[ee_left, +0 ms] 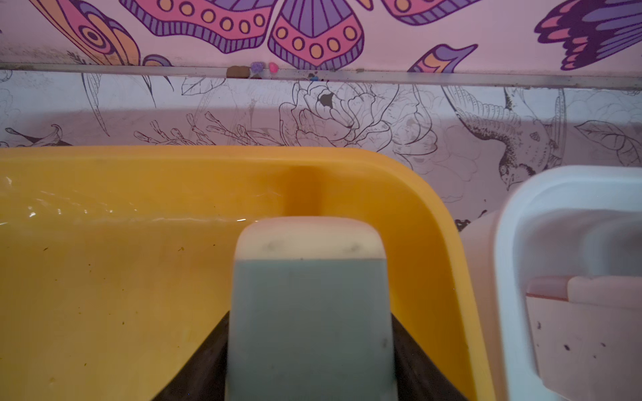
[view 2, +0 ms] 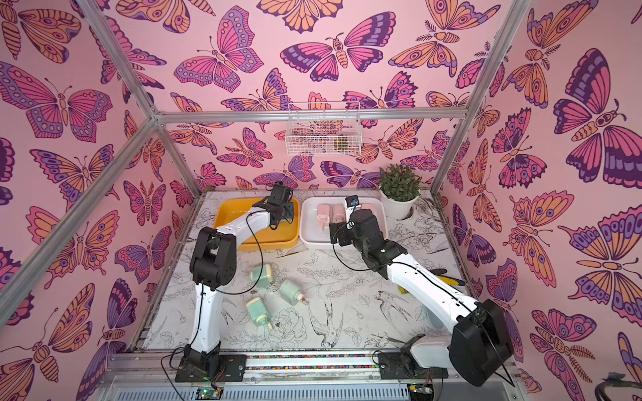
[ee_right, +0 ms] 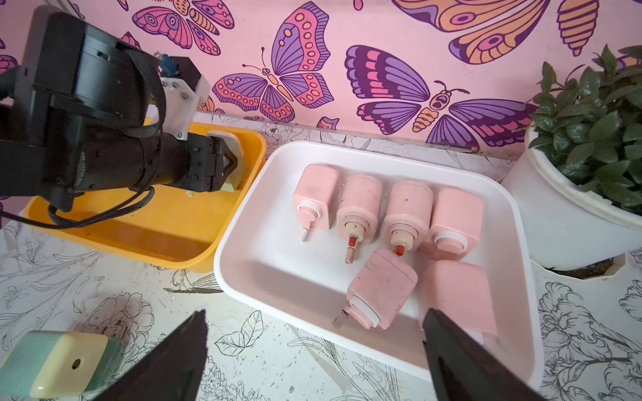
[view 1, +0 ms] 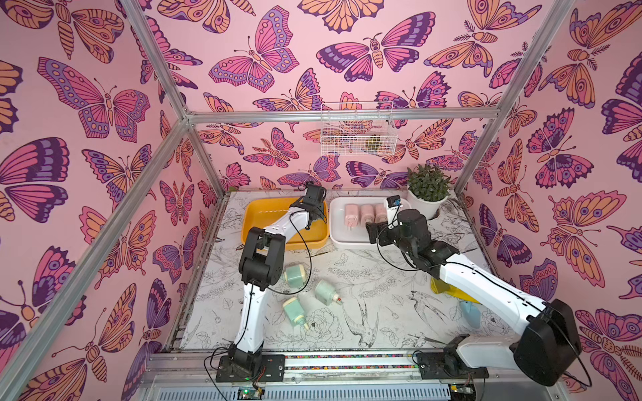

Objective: Place the pencil sharpeners by color into the storage box
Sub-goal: Place the pencil sharpener in the storage box.

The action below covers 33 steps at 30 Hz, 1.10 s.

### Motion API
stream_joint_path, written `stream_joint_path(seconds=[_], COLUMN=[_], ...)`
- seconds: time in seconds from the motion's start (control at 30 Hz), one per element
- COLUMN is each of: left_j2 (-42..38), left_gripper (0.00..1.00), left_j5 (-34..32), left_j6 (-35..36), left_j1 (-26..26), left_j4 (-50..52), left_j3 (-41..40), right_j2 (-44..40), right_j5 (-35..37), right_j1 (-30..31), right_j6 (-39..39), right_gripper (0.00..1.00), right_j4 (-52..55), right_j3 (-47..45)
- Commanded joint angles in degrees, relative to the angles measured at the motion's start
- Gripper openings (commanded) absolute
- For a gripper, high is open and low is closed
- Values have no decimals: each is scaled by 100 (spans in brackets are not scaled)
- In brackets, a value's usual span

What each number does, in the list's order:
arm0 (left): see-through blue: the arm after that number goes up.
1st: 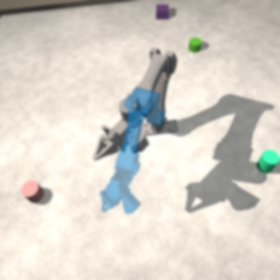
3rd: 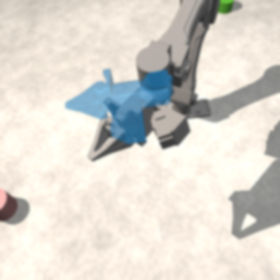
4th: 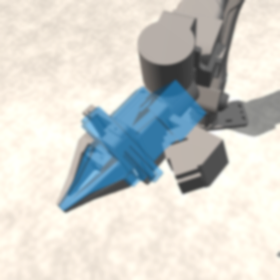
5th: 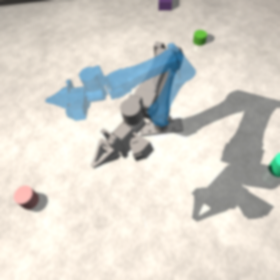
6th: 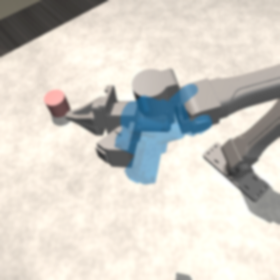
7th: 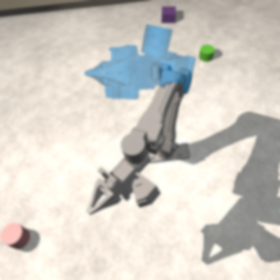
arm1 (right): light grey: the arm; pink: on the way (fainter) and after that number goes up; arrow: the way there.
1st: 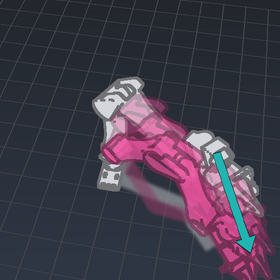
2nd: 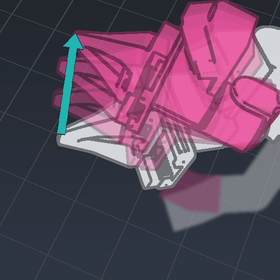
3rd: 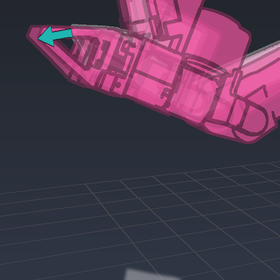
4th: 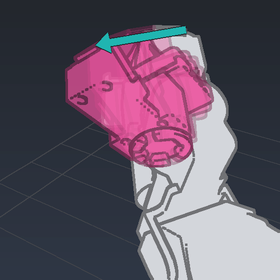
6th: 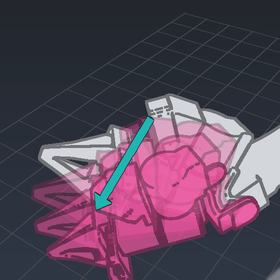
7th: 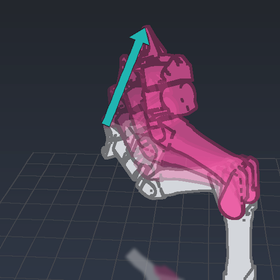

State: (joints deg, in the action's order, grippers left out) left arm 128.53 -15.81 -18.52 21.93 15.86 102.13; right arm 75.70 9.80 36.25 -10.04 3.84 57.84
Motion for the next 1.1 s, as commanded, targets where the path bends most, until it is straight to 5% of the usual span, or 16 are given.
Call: stream_joint_path(seconds=[0.0,0.5,0.67,0.77,0.87,1.07], left_j2=[158,108,-223,-453,-678,-1169], left_gripper=[8,31,76,91,99,100], left_j5=[156,718,659,649,642,612], left_j6=[-193,-207,-89,47,133,121], left_j1=[-57,-58,-56,-49,-42,-49], left_j4=[-405,-689,-740,-733,-734,-731], left_j3=[-165,-555,-828,-912,-980,-1278], right_j2=[-141,-129,-92,-82,-75,-26], right_j5=[-57,-21,-34,-57,-90,-152], right_j1=[29,25,30,27,30,24], right_j6=[20,-40,-51,-74,-81,-88], right_gripper=[99,99,99,99,99,99], right_j4=[-78,18,45,30,17,-14], right_j3=[-36,-3,10,16,16,11])
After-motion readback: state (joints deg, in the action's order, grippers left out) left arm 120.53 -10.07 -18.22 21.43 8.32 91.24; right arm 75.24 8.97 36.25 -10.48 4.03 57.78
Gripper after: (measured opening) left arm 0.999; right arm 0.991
